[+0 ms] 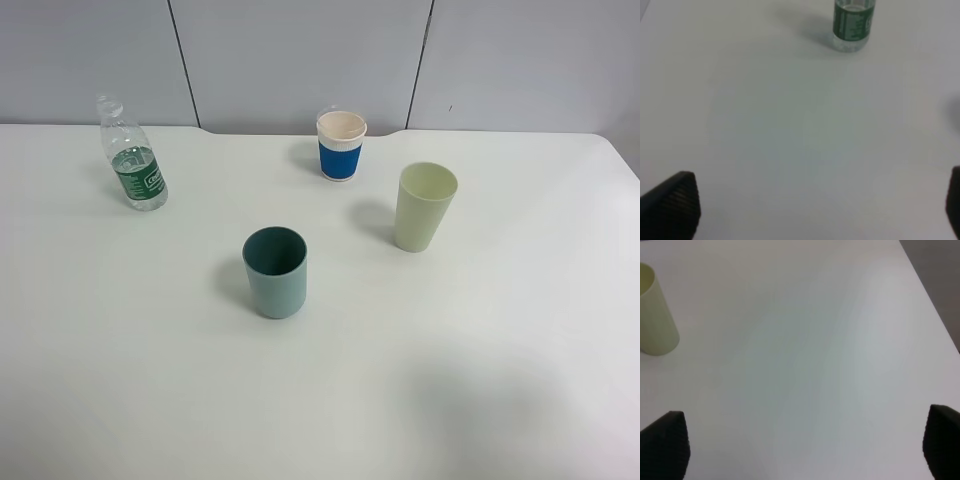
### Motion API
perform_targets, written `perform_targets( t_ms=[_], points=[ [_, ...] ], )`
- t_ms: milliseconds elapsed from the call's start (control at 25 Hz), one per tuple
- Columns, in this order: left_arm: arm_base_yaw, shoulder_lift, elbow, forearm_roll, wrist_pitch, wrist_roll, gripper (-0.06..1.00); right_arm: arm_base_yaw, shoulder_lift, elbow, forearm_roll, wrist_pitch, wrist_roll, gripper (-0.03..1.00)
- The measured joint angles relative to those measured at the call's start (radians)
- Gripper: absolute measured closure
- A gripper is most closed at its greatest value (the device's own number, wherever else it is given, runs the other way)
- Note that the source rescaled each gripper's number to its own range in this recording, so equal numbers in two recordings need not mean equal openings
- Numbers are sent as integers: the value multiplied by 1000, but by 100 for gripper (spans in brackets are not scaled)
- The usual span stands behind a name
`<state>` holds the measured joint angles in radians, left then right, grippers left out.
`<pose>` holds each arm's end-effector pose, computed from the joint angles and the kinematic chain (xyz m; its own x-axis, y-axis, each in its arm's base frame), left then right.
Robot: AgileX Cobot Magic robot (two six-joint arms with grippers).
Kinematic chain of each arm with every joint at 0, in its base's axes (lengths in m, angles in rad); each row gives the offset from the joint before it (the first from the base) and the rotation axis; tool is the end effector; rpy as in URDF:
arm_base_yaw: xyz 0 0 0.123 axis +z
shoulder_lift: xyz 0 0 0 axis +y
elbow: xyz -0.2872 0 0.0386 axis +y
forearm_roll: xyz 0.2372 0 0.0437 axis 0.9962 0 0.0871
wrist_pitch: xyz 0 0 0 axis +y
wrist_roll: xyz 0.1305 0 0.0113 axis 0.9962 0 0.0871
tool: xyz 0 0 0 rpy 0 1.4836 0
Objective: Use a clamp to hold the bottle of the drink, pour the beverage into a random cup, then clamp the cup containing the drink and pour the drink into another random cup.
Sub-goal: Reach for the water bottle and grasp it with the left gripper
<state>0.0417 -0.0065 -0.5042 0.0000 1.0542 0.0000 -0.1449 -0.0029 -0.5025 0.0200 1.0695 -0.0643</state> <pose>0.0157 0.0007 0.2560 -0.4402 -0.0184 -0.8977 -0.0417 0.9991 0.0000 0.0156 0.0001 0.2536 -0.4605 0.0120 -0.8876 0.1039 0.9938 -0.0405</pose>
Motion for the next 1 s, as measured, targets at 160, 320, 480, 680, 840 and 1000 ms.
perform_targets(
  t_ms=[160, 320, 480, 680, 840, 1000],
  points=[
    [0, 0, 0, 0, 0, 0, -6, 0, 0, 0, 0, 0, 0, 20],
    [0, 0, 0, 0, 0, 0, -6, 0, 0, 0, 0, 0, 0, 20],
    [0, 0, 0, 0, 0, 0, -6, 0, 0, 0, 0, 0, 0, 20],
    [0, 0, 0, 0, 0, 0, -6, 0, 0, 0, 0, 0, 0, 20],
    [0, 0, 0, 0, 0, 0, -6, 0, 0, 0, 0, 0, 0, 20],
    [0, 0, 0, 0, 0, 0, -6, 0, 0, 0, 0, 0, 0, 20]
  ],
)
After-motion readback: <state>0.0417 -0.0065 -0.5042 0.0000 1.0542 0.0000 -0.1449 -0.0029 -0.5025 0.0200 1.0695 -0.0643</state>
